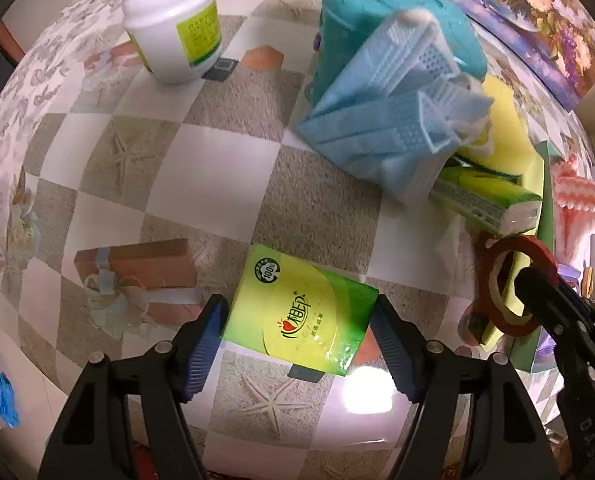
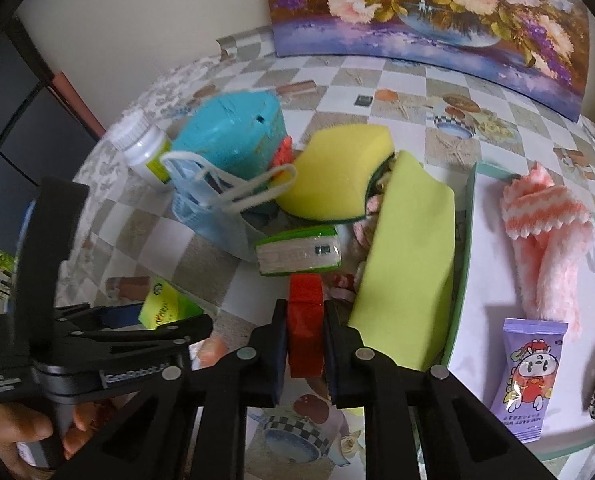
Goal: Organize soft objects
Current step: 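Grasp the green tissue packet with the left gripper while the right grasps the red tape roll, then lift the tissue packet and red tape roll and carry both over the white tray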
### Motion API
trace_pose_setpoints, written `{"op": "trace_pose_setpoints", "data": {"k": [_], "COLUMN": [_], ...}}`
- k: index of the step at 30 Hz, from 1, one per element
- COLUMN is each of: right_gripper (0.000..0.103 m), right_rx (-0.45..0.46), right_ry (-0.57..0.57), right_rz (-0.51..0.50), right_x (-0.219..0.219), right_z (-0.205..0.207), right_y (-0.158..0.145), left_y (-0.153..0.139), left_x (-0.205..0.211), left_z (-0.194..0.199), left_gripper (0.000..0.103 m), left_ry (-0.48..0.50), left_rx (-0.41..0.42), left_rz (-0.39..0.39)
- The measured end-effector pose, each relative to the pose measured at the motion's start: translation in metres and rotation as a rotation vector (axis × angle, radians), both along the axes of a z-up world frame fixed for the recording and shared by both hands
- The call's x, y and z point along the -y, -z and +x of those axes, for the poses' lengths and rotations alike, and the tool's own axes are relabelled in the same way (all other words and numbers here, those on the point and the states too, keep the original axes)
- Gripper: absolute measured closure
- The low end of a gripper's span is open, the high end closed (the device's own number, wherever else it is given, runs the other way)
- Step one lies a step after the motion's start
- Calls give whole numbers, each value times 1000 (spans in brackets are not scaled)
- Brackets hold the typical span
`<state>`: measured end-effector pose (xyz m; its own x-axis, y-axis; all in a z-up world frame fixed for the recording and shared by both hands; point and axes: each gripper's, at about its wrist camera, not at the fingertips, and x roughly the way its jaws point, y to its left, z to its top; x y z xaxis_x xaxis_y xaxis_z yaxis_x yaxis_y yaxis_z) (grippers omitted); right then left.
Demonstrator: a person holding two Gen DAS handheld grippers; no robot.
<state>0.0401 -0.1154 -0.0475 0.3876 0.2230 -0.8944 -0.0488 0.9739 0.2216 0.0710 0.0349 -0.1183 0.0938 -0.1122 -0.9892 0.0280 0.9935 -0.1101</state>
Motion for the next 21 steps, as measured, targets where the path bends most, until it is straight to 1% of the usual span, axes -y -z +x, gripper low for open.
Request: {"op": "trace_pose_setpoints", "data": {"k": [7, 12, 14, 21], "right_gripper": [86, 86, 86, 86], "right_rx": [18, 47, 63, 110], "right_ry": [27, 60, 74, 150], "right_rz": [46, 83, 101, 126], "right_x": [7, 18, 24, 47], "right_z": [-7, -13, -14, -19], "right_y": [-10, -20, -24, -36], "left_y": [-25, -50, -63, -103], "left_x": [-5, -8, -8, 13], "left_z": [1, -3, -6, -18], "left_gripper": [30, 30, 30, 30], "left_ry": [-20, -37, -41, 1], "left_rx": [72, 141, 181, 282], "left_rz": [17, 20, 24, 27]}}
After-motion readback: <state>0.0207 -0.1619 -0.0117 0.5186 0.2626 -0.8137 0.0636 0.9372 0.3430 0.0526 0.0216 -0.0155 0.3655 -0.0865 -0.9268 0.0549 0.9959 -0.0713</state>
